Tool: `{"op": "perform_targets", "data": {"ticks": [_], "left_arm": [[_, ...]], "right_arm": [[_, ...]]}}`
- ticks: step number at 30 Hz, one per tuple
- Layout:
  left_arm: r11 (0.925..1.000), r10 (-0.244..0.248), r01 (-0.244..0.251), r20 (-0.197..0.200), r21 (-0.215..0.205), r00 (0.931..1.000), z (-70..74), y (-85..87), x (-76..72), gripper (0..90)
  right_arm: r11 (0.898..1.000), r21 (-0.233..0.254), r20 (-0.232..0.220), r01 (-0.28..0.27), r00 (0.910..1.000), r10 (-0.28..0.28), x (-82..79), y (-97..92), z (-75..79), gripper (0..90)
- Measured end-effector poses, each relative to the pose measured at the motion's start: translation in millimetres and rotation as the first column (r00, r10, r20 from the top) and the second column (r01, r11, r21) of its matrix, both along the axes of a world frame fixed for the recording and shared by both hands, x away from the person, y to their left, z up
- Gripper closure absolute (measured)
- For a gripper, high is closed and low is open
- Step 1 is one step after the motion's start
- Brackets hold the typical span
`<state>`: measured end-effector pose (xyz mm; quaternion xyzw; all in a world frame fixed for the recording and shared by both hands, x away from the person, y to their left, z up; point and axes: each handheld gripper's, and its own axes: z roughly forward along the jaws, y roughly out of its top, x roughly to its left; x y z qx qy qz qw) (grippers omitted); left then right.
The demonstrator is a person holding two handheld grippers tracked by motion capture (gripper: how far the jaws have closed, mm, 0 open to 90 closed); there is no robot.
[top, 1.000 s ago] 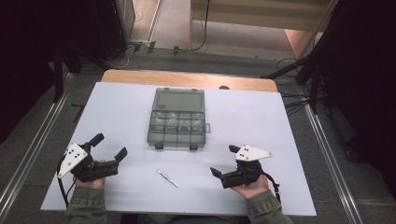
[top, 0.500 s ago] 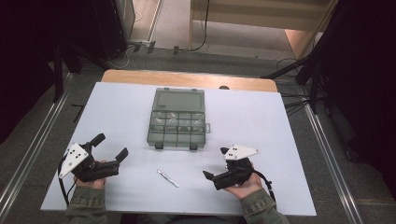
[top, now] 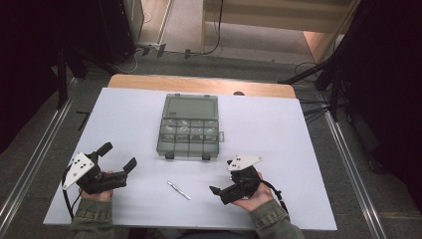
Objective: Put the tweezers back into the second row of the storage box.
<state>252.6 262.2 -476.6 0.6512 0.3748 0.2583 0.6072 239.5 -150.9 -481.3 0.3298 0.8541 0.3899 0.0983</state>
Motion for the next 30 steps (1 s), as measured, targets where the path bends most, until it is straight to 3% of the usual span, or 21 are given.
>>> {"op": "perform_targets", "data": {"ticks": [14, 30], "left_arm": [[1.0, 0.005, -0.005, 0.008, 0.003, 1.0, 0.1, -0.2, -0.1, 0.0], [1.0, 0.005, -0.005, 0.008, 0.003, 1.0, 0.1, -0.3, 0.1, 0.0]], "right_arm": [[0.997, -0.06, -0.038, -0.048, 0.9982, 0.046, 7.4, 24.0, 2.4, 0.0], [0.991, -0.119, -0.086, -0.064, 0.9948, 0.054, 17.7, 48.7, 0.0, 0.0]]}}
